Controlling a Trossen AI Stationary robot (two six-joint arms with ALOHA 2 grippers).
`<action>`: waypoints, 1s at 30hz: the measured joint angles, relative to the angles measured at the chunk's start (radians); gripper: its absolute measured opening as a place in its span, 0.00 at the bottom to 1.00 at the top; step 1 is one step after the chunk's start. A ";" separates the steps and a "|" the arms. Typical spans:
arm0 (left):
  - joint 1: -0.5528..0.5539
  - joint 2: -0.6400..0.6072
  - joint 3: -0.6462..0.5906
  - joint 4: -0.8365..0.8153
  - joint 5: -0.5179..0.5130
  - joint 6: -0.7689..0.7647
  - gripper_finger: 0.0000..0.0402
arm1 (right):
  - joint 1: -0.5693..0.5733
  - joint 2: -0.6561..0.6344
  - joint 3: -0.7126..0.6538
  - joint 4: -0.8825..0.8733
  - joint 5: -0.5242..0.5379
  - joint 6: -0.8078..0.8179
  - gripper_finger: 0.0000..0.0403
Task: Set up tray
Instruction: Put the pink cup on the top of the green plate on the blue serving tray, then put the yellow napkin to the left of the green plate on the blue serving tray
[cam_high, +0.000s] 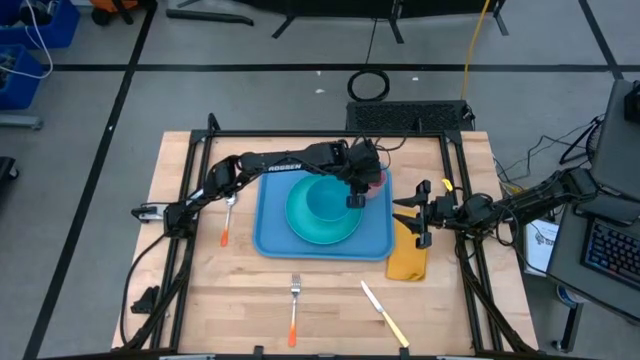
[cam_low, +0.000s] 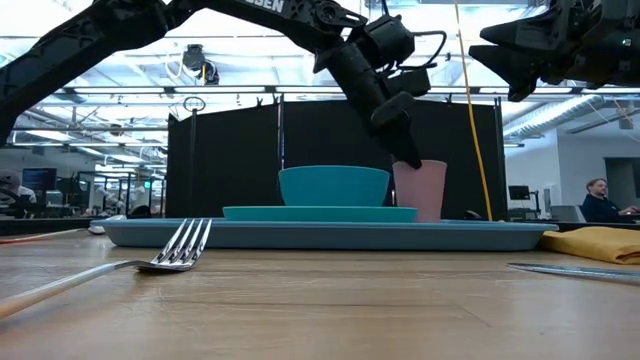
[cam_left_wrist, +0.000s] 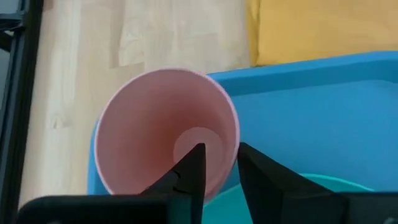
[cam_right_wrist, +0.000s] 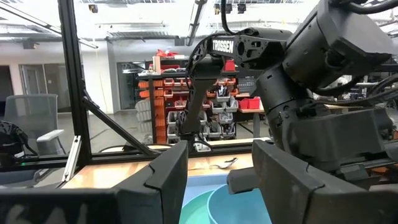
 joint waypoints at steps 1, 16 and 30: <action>-0.002 0.000 0.000 0.000 -0.004 0.003 0.25 | 0.000 0.000 0.000 0.000 0.000 0.000 0.42; -0.011 -0.005 0.000 0.028 -0.079 0.013 0.31 | 0.000 0.000 0.000 -0.013 0.000 0.008 0.42; -0.017 -0.037 0.000 -0.003 -0.092 -0.016 0.31 | 0.000 0.000 0.000 -0.027 -0.001 0.023 0.42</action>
